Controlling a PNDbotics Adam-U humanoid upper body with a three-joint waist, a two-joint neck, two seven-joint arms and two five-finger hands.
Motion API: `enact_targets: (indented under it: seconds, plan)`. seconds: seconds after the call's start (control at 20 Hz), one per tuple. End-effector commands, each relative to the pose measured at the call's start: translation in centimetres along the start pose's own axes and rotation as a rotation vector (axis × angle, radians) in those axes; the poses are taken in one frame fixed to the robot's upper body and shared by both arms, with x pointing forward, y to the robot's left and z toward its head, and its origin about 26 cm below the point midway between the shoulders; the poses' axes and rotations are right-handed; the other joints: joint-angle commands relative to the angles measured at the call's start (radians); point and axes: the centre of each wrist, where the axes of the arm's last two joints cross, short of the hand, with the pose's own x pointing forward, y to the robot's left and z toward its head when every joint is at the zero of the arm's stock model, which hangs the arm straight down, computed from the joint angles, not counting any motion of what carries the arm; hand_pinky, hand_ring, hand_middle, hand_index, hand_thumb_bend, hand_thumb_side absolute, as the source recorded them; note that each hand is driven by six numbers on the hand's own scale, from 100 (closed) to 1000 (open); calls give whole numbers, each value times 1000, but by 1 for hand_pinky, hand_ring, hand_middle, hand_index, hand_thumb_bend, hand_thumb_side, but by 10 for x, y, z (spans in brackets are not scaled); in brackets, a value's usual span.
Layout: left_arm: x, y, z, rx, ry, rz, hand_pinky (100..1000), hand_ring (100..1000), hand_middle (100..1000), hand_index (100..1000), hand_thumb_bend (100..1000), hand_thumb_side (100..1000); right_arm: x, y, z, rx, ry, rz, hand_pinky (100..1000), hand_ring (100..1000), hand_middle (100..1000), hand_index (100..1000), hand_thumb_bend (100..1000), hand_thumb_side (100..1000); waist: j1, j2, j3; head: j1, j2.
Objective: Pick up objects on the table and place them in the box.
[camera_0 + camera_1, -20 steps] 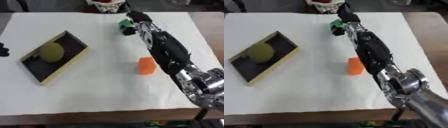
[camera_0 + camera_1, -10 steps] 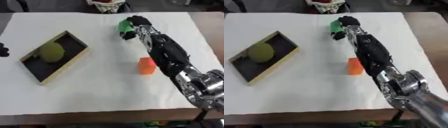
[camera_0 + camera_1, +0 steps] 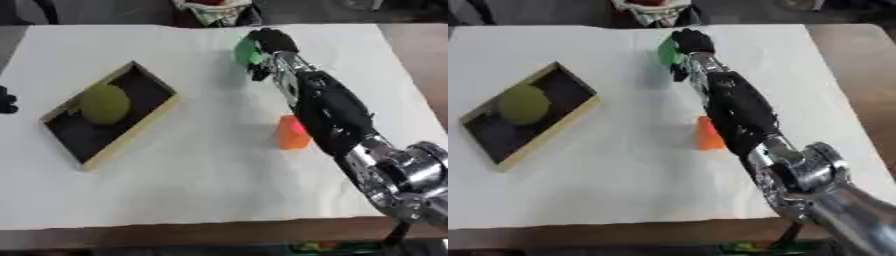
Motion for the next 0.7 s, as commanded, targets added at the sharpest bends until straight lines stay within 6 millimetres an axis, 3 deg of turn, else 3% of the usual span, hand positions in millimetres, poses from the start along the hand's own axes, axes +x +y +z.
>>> enact_targets:
  seconds: [0.05, 0.35, 0.7]
  plan:
    - [5, 6, -3, 3, -23, -14, 605, 612, 568, 728, 100, 586, 7, -26, -5, -98, -45, -22, 725, 754, 587, 818, 102, 100, 4, -16, 0, -2, 5]
    - [5, 6, -3, 3, -24, -13, 606, 614, 569, 729, 100, 587, 28, -53, -4, -161, -198, -53, 719, 750, 580, 815, 100, 100, 4, -17, 0, -2, 5]
    - [5, 6, -3, 5, -24, -12, 605, 615, 569, 730, 100, 586, 69, -69, 9, -138, -481, -49, 726, 754, 586, 818, 100, 100, 4, -17, 0, 1, 5]
